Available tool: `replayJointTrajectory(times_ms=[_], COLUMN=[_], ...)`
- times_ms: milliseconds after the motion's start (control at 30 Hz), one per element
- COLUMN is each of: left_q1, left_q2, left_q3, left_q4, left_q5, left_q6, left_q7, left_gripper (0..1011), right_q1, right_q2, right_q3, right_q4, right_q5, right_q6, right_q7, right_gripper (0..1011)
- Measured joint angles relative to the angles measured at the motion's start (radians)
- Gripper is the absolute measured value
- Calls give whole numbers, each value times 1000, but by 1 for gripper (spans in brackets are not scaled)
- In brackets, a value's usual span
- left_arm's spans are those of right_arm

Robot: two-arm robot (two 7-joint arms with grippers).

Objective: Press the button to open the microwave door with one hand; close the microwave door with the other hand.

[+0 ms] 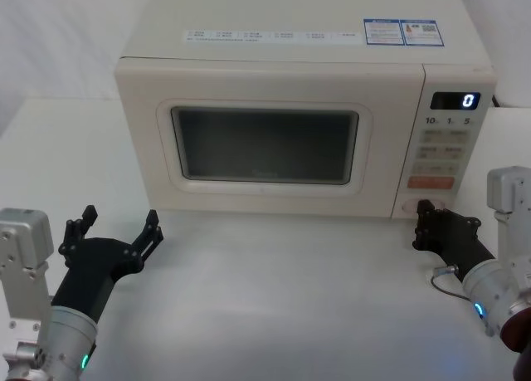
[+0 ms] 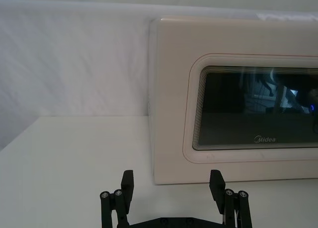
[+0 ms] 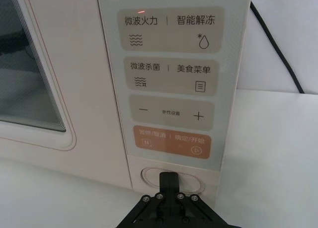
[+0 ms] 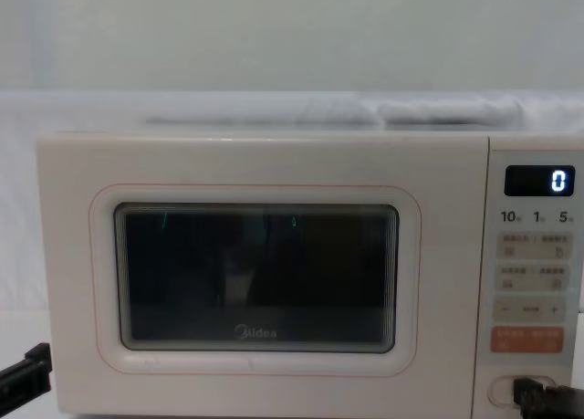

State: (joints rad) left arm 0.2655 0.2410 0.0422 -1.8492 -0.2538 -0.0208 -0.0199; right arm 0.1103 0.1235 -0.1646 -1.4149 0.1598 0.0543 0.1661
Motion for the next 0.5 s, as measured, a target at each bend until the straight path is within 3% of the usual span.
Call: replayJointTrajectory(times_ms=[500], left_q1=[0], left_q2=[0], left_q3=[0], left_q4=[0], left_q5=[0], left_q6=[0], left_q7=[0], left_gripper=[1001], right_q1=[17], right_q2=[-12], right_q3=[4], right_q4=[34], right_q5=[-13], right_q6=[-21], right_q7=[-15], right_gripper=[0])
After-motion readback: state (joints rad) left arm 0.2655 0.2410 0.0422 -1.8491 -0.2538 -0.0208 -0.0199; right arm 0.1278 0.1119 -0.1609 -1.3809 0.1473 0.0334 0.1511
